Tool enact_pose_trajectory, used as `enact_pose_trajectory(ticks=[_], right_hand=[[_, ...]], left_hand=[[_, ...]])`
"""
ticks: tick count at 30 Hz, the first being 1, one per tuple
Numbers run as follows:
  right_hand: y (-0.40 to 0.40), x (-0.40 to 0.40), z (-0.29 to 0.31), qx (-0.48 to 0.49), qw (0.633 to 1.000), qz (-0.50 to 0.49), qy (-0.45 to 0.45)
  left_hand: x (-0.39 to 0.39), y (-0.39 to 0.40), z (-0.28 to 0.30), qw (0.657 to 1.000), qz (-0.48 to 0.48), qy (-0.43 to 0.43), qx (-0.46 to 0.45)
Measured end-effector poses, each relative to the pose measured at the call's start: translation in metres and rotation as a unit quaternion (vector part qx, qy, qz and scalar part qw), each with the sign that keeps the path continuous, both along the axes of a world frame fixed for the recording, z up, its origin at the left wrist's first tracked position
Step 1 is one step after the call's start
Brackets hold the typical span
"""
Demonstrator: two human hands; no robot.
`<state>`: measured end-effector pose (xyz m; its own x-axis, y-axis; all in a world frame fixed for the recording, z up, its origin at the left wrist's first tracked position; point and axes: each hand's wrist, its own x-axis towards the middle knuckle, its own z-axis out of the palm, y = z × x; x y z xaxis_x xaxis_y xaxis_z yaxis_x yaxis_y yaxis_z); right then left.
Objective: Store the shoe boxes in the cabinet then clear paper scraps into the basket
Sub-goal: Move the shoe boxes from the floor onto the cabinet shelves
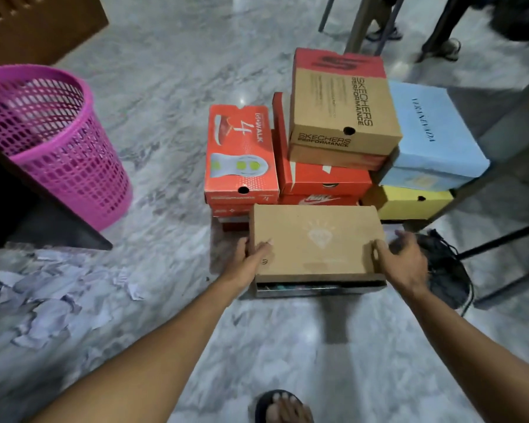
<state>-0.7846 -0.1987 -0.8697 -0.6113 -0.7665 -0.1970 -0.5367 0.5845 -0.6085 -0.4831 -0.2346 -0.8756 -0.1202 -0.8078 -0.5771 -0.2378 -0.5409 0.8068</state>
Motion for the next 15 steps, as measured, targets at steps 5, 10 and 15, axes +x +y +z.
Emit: enact_pose_trajectory(ticks=[5,10,15], right_hand=[[0.011,0.029,0.006,-0.019,0.996,0.082,-0.041],[0.011,0.085,0.017,-0.038,0.979,0.187,-0.069],[0.003,0.173,0.034,-0.033,0.935,0.335,-0.113]], left_hand=[[0.033,0.004,0.012,0.998,-0.009,-0.065,0.013],[0.113,0.014,0.054,0.993,0.010,-0.113,-0.016],[0.218,0.048,0.083,0.975,0.127,-0.178,-0.040]])
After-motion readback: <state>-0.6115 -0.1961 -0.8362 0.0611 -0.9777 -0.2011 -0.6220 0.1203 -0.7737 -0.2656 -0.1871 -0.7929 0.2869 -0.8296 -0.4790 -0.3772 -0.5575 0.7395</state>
